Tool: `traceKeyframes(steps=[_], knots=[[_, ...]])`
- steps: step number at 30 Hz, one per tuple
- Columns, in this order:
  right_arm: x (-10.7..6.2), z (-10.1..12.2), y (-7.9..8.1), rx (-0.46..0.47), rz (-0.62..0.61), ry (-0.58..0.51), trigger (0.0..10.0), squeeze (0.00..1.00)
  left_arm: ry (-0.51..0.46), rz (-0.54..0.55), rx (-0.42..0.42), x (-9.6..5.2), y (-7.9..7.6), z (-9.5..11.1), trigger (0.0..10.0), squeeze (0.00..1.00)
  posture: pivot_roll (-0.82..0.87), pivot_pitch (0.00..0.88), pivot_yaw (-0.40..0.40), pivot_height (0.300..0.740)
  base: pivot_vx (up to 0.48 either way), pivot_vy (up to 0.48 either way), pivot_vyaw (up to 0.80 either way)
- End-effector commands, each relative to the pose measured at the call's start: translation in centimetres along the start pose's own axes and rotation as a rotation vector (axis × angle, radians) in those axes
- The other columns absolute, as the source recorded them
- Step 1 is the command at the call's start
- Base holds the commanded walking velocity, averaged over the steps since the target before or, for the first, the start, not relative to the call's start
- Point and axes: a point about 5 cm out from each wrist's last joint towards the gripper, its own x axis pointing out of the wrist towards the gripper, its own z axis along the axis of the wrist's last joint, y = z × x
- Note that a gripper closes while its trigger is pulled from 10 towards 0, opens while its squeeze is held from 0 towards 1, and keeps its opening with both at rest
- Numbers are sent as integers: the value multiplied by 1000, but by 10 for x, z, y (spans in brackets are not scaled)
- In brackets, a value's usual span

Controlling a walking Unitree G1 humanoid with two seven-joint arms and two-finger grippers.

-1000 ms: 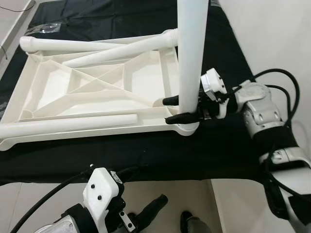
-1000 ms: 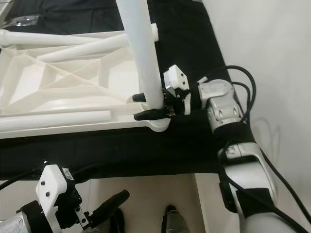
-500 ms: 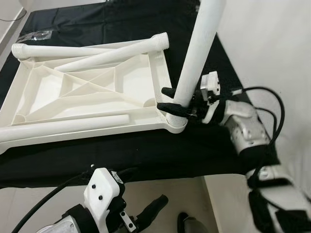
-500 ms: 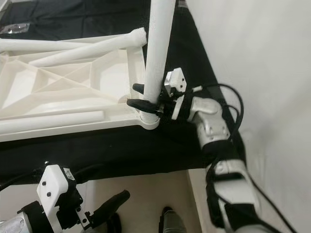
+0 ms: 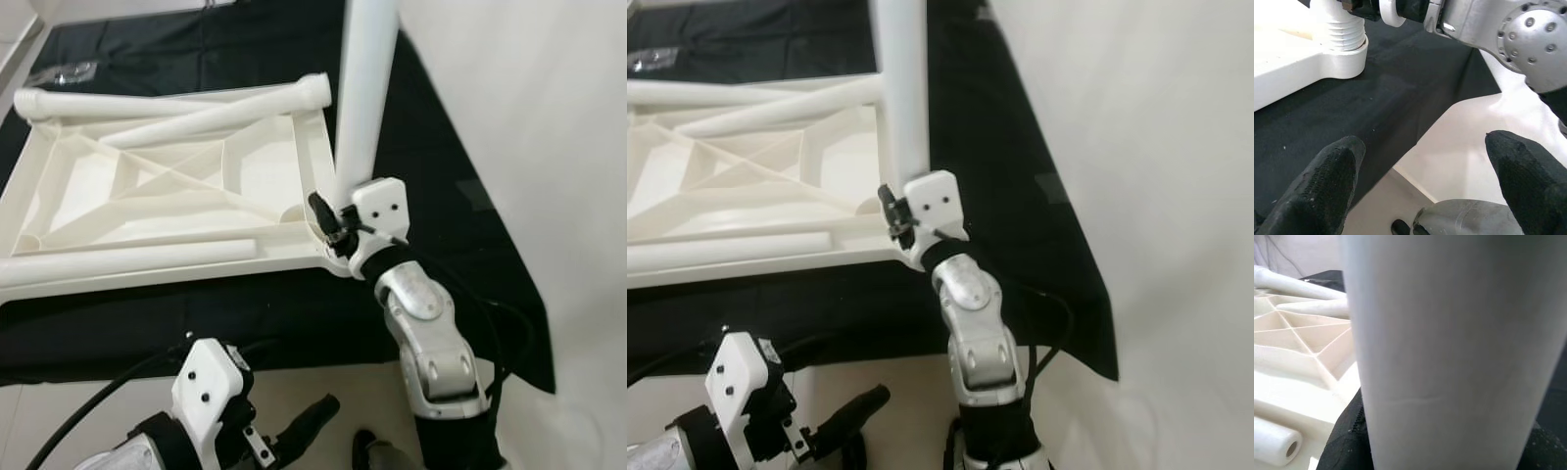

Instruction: Building children table

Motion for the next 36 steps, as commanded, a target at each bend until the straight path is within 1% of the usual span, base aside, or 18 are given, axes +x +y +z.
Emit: traceKeyframes(steps=[1, 2, 6, 8, 9, 11, 14, 16, 19, 24, 26, 28, 29, 30, 32, 33, 35, 36], knots=[[-9, -60, 25, 121, -48, 256, 10000, 0, 20, 3, 2, -1, 2, -5, 10000, 0, 95, 351, 14, 740, 0, 0, 0], [-8, -66, 27, 127, -52, 261, 10000, 0, 21, 10, 8, 0, 4, -6, 10000, 0, 95, 347, 8, 740, 0, 0, 0], [-9, -73, 31, 152, -61, 266, 10000, 0, 21, 20, 17, 2, 6, -7, 10000, 0, 96, 345, 9, 740, 0, 0, 0], [-14, -78, 33, 233, -104, 276, 10000, 0, 22, 24, 19, 3, 7, -7, 10000, 0, 94, 338, 11, 740, 0, 0, 0], [-14, -78, 33, 233, -104, 276, 10000, 0, 22, 24, 19, 3, 7, -7, 10000, 0, 94, 338, 11, 740, 0, 0, 0], [-16, -79, 34, 298, -138, 274, 10000, 0, 22, 26, 18, 3, 9, -8, 10000, 0, 93, 334, 13, 740, 0, 0, 0], [-21, -73, 36, 351, -204, 304, 10000, 0, 20, 28, 16, 4, 11, -9, 10000, 0, 88, 328, 15, 740, 0, 0, 0], [-21, -73, 36, 351, -204, 304, 10000, 0, 20, 28, 16, 4, 11, -9, 10000, 0, 88, 328, 15, 740, 0, 0, 0], [-28, -78, 41, 326, -214, 341, 10000, 0, 3, 46, 2, 5, 15, -9, 10000, 0, 87, 315, 15, 740, 0, 0, 0], [-27, -81, 45, 321, -211, 329, 10000, 0, -14, 74, 2, 5, 21, -7, 10000, 0, 87, 307, 18, 740, 0, 0, 0], [-27, -82, 47, 314, -208, 324, 10000, 0, -32, 97, 3, 5, 25, -5, 10000, 0, 87, 300, 22, 740, 0, 0, 0], [-26, -83, 50, 311, -201, 314, 10000, 0, -85, 135, 9, 8, 39, 5, 10000, 0, 84, 291, 27, 740, 0, 0, 0], [-26, -83, 50, 311, -201, 314, 10000, 0, -85, 135, 9, 8, 39, 5, 10000, 0, 84, 291, 27, 740, 0, 0, 0], [-25, -82, 53, 314, -191, 308, 10000, 0, -147, 135, 23, 13, 53, 21, 10000, 0, 83, 287, 29, 740, 0, 0, 0], [-25, -82, 53, 314, -191, 308, 10000, 0, -147, 135, 23, 13, 53, 21, 10000, 0, 83, 287, 29, 740, 0, 0, 0], [-25, -82, 57, 320, -182, 304, 10000, 0, -219, 113, 41, 20, 68, 44, 10000, 0, 83, 274, 37, 740, 0, 0, 0], [-25, -82, 57, 320, -182, 304, 10000, 0, -219, 113, 41, 20, 68, 44, 10000, 0, 83, 274, 37, 740, 0, 0, 0], [-25, -81, 62, 326, -172, 301, 10000, 0, -305, 57, 57, 28, 83, 74, 10000, 0, 80, 265, 41, 740, 0, 0, 0]])
